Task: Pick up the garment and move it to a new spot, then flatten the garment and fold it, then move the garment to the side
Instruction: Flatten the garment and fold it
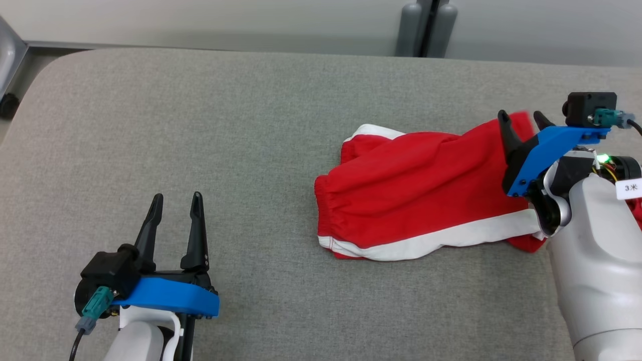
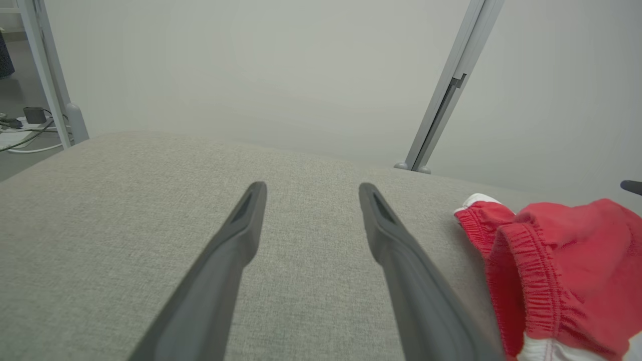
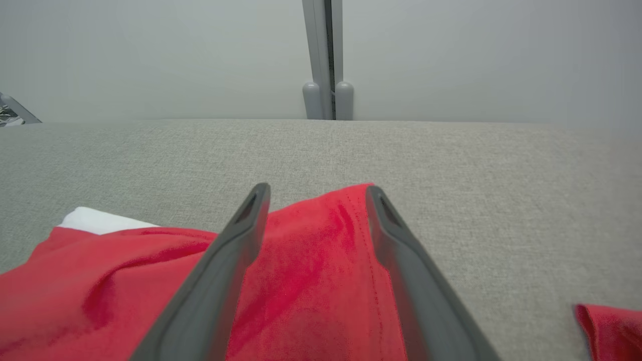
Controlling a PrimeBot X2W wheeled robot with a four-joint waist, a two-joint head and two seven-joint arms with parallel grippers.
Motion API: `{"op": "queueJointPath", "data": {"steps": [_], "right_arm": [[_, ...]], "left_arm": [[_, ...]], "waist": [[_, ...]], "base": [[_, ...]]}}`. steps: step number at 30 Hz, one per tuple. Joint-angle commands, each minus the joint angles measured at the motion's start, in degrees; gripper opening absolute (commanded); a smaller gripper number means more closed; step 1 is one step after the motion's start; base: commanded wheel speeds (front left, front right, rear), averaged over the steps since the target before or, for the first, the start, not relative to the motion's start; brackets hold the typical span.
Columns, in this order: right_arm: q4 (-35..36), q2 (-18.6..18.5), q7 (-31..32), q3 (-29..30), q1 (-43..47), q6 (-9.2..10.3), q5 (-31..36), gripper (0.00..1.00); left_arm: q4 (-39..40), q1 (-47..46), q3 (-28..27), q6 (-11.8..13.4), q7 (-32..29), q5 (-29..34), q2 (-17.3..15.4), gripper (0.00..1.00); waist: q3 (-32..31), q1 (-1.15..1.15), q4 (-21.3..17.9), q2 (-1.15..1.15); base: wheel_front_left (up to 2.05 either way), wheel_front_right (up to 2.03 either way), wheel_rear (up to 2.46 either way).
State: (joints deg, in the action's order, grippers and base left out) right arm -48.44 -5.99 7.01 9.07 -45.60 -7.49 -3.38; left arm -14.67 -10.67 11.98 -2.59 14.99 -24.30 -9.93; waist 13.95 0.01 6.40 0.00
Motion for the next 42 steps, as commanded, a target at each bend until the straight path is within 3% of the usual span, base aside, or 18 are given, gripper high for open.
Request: {"op": "queueJointPath", "data": {"steps": [1, 9, 21, 31, 42], "right_arm": [[0.2, -0.3, -0.8, -0.2, 0.4, -0.02, 0.0, 1.00], [7.1, 0.0, -7.2, -4.7, 9.6, -0.02, -3.4, 1.00], [28.4, 1.3, -14.4, -7.5, 31.4, -0.02, -4.8, 1.00], [37.6, 2.9, -12.3, -7.9, 41.7, -0.02, -5.7, 1.00], [40.6, 3.1, -10.2, -6.8, 42.9, -0.02, -7.0, 1.00]], "left_arm": [[-0.1, -0.4, -0.1, -0.1, 0.2, 0.2, 0.2, 1.00], [-0.9, 2.2, -1.6, -0.1, 0.2, -0.1, 0.2, 1.00], [-1.8, 7.2, -3.3, 0.1, 0.2, -0.5, -0.4, 1.00], [-0.7, 10.8, -3.4, 2.0, -0.7, -0.9, -0.2, 1.00], [0.8, 11.4, -2.5, 2.7, -1.6, -0.8, -0.3, 1.00]], "waist": [[-0.7, -0.01, -0.5, 0.00], [-5.2, -0.01, -4.0, 0.00], [-10.8, -0.01, -7.9, 0.00], [-13.2, -0.01, -9.6, 0.00], [-12.8, -0.01, -9.0, 0.00]], "base": [[0.00, 0.00, 0.00], [0.00, 0.00, 0.00], [0.00, 0.00, 0.00], [0.00, 0.00, 0.00], [0.00, 0.00, 0.00]]}}
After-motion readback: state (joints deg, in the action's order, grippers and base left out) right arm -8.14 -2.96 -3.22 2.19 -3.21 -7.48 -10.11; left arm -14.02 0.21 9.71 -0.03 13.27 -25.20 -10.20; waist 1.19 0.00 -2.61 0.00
